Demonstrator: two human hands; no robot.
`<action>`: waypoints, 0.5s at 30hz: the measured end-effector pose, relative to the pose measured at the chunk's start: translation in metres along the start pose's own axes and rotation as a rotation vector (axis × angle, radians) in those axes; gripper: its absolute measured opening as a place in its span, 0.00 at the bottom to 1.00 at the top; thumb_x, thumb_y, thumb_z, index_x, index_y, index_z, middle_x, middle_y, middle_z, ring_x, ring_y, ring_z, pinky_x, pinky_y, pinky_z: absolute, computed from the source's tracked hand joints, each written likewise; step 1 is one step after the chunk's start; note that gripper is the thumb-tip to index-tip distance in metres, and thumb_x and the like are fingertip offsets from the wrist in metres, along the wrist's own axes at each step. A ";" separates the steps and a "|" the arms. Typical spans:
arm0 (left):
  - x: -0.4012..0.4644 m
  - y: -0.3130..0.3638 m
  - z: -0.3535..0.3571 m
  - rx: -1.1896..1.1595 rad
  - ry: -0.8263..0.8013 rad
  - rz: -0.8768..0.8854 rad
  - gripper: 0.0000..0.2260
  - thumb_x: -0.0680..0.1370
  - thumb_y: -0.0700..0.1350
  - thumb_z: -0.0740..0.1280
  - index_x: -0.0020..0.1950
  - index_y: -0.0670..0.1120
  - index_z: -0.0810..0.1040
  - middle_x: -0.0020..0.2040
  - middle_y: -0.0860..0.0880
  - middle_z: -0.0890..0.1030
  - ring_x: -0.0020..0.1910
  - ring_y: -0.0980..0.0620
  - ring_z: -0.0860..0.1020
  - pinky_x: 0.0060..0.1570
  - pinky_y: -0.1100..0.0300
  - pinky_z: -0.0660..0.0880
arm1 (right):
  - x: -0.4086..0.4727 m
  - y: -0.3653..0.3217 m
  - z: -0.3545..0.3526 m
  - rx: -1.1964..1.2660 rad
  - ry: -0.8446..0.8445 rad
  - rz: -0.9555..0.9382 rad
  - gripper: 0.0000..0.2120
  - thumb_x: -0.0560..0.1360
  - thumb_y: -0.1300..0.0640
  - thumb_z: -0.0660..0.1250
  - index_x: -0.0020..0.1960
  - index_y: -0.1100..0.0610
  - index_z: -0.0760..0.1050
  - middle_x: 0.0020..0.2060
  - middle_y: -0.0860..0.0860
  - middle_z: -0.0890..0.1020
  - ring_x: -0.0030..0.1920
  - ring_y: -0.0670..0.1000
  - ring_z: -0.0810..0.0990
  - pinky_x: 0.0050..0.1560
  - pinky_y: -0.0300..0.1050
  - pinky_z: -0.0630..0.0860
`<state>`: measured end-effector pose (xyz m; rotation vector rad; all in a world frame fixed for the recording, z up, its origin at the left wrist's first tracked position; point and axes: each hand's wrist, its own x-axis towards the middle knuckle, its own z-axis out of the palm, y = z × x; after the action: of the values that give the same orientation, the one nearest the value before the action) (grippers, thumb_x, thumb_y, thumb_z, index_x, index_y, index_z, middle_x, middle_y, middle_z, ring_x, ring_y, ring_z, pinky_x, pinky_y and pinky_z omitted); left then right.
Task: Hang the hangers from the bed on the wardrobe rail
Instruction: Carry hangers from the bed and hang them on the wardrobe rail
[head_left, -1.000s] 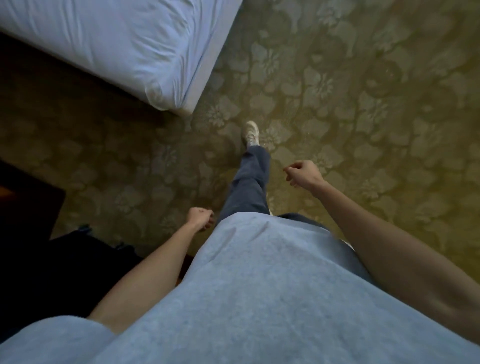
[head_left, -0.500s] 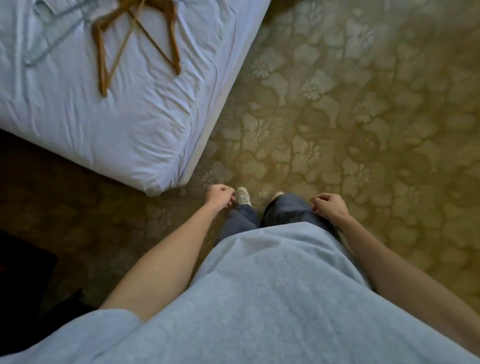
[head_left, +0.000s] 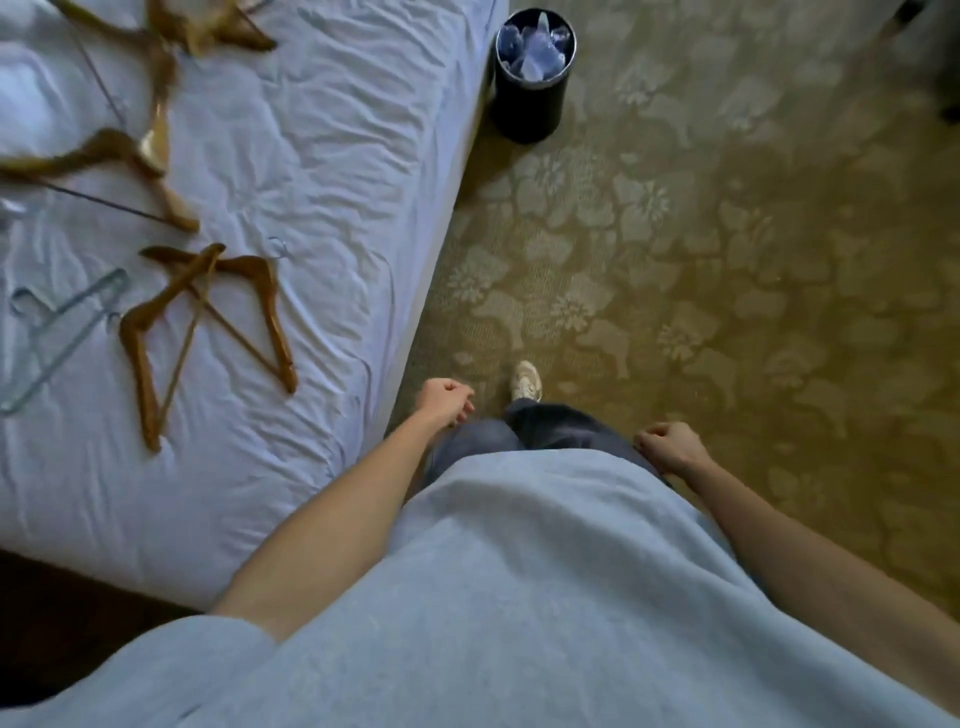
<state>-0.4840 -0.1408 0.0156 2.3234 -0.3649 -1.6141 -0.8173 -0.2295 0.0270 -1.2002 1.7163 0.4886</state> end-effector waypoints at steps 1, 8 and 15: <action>0.009 0.012 -0.009 0.015 -0.002 -0.020 0.10 0.81 0.40 0.66 0.41 0.42 0.82 0.34 0.46 0.82 0.30 0.51 0.77 0.29 0.62 0.73 | 0.011 -0.030 -0.014 -0.007 -0.003 -0.033 0.12 0.77 0.59 0.64 0.46 0.65 0.83 0.36 0.57 0.84 0.33 0.53 0.78 0.35 0.43 0.74; 0.050 0.066 -0.064 -0.017 0.071 -0.175 0.09 0.80 0.42 0.66 0.42 0.41 0.83 0.36 0.45 0.83 0.29 0.52 0.76 0.28 0.62 0.72 | 0.057 -0.242 -0.077 -0.042 -0.055 -0.314 0.10 0.79 0.58 0.64 0.49 0.60 0.83 0.40 0.55 0.86 0.39 0.53 0.84 0.45 0.50 0.83; 0.123 0.137 -0.101 -0.084 0.072 -0.242 0.09 0.81 0.40 0.65 0.50 0.38 0.84 0.37 0.47 0.81 0.33 0.54 0.76 0.28 0.67 0.70 | 0.123 -0.421 -0.113 -0.155 -0.134 -0.487 0.09 0.75 0.59 0.63 0.49 0.56 0.83 0.40 0.53 0.84 0.41 0.54 0.84 0.46 0.50 0.83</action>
<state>-0.3528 -0.3038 -0.0059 2.4297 0.0011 -1.6090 -0.5085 -0.5597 0.0517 -1.5996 1.2319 0.3958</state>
